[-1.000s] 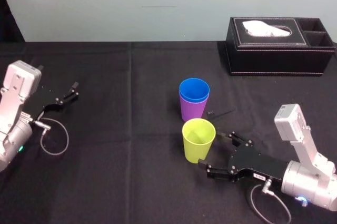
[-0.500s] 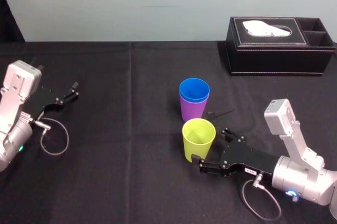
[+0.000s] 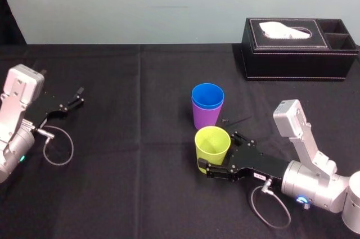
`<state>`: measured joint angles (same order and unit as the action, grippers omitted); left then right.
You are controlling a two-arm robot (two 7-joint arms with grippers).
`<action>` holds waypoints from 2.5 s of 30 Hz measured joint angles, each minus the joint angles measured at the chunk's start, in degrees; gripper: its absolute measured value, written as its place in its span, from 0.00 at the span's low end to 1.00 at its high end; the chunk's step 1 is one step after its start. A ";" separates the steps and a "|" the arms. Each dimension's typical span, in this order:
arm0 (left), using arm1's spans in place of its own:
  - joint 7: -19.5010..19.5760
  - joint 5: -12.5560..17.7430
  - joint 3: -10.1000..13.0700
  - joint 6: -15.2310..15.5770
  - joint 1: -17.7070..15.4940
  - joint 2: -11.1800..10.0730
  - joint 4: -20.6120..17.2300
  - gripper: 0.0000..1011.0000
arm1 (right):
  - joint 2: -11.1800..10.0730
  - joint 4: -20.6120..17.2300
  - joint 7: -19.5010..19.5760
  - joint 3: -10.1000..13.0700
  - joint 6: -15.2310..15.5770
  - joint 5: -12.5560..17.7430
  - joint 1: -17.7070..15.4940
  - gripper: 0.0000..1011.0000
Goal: Stack the three plastic cups sequentially using one hand.
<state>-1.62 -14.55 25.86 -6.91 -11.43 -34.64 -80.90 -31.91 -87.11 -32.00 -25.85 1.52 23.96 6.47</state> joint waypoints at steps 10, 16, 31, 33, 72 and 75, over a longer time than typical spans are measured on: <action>0.00 0.00 0.00 0.00 0.00 0.00 0.00 1.00 | 0.99 0.98 0.46 -0.68 0.89 -0.56 1.20 0.99; 0.00 0.00 0.00 0.00 0.00 0.00 0.00 1.00 | 0.90 0.92 0.46 -0.60 0.84 -0.54 1.09 0.99; 0.00 0.00 0.00 0.00 0.00 0.00 0.00 1.00 | 0.81 0.78 0.43 -0.50 0.68 -0.45 0.97 0.71; 0.00 0.00 0.00 0.00 0.00 0.00 0.00 1.00 | 0.80 0.77 0.43 -0.48 0.67 -0.44 0.95 0.71; 0.00 0.00 0.00 0.00 0.00 0.00 0.00 1.00 | -1.13 -3.75 0.30 -0.34 13.62 3.21 16.82 0.71; 0.00 0.00 0.00 0.00 0.00 0.00 0.00 1.00 | -0.73 -2.38 0.27 -0.92 13.37 3.28 17.62 0.71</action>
<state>-1.62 -14.54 25.86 -6.91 -11.43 -34.65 -80.90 -32.63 -89.49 -31.74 -26.77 14.89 27.24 24.09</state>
